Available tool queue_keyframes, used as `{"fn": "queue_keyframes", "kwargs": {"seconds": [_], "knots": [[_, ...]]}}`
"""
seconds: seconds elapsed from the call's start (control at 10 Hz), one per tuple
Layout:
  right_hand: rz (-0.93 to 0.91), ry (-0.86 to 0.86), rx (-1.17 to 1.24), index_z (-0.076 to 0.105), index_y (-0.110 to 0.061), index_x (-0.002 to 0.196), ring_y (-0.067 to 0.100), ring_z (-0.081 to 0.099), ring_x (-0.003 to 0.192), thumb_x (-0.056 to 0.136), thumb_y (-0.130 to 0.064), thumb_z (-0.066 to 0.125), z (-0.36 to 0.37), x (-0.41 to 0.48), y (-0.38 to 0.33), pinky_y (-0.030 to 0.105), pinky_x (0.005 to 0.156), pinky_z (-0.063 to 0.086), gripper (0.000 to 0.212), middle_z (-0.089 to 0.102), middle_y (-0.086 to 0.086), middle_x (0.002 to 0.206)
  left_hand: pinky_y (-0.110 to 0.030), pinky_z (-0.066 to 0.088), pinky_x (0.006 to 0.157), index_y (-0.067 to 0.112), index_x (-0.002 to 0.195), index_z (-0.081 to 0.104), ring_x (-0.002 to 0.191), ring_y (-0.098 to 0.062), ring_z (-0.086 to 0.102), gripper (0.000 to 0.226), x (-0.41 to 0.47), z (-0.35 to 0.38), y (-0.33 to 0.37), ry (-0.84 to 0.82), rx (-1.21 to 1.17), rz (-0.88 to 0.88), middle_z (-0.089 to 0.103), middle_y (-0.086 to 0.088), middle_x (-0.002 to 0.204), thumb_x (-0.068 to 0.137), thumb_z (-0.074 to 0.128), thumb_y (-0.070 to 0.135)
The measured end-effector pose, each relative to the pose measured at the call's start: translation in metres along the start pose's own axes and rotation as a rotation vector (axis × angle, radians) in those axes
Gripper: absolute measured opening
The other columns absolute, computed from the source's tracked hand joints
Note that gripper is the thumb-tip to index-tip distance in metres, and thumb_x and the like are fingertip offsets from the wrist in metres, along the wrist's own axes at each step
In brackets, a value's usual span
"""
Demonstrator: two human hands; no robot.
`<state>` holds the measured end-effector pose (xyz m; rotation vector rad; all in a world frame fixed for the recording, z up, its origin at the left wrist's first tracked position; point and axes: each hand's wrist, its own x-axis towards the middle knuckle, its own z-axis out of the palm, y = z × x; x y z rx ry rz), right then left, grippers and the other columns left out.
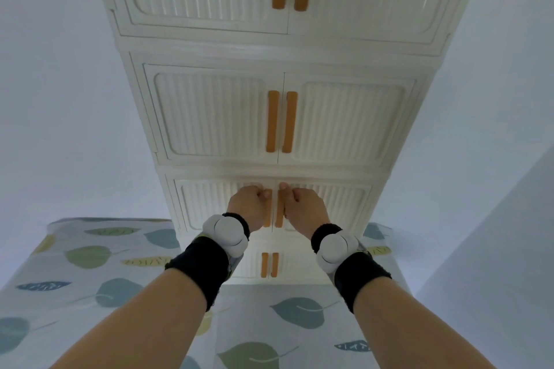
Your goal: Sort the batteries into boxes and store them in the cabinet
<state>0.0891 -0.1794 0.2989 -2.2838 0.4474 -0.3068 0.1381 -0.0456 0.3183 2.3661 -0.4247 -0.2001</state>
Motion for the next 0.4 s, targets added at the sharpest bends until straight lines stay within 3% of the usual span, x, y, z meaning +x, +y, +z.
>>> {"fn": "queue_keyframes", "kwargs": {"seconds": [0.1,0.2,0.3,0.4], "knots": [[-0.002,-0.044,-0.023,0.055,-0.021,0.056,0.018,0.061,0.058,0.098,-0.058,0.030,-0.004,-0.001,-0.002,0.028,0.057,0.041,0.062,0.064,-0.003,0.058,-0.028,0.040,0.069,0.017,0.079,0.056,0.075,-0.023,0.056,0.035,-0.004,-0.006,0.003,-0.028,0.046,0.009,0.060,0.000,0.078,0.105,0.037,0.032],[0.019,-0.120,-0.129,0.049,-0.021,0.050,0.016,0.055,0.050,0.097,-0.061,0.031,-0.013,-0.004,-0.011,0.027,0.053,0.038,0.064,0.054,-0.006,0.047,-0.030,0.046,0.073,0.013,0.090,0.061,0.084,-0.027,0.062,0.032,-0.012,-0.021,0.013,-0.135,0.263,0.028,0.063,-0.005,0.088,0.104,0.036,0.027],[0.018,-0.300,-0.396,0.053,-0.015,0.061,0.020,0.057,0.058,0.097,-0.060,0.037,-0.030,-0.006,-0.023,0.029,0.058,0.042,0.060,0.056,-0.002,0.057,-0.032,0.050,0.080,0.005,0.108,0.062,0.102,-0.028,0.065,0.036,-0.020,-0.038,0.028,-0.251,0.437,0.004,0.062,-0.008,0.095,0.103,0.038,0.032],[-0.033,-0.444,-0.613,0.057,-0.013,0.075,0.022,0.057,0.075,0.095,-0.053,0.051,-0.061,-0.008,-0.055,0.032,0.071,0.046,0.045,0.057,0.000,0.074,-0.036,0.046,0.099,0.007,0.129,0.058,0.119,-0.027,0.058,0.047,-0.036,-0.068,0.055,-0.329,0.509,0.040,0.062,-0.009,0.128,0.101,0.045,0.042]]}}
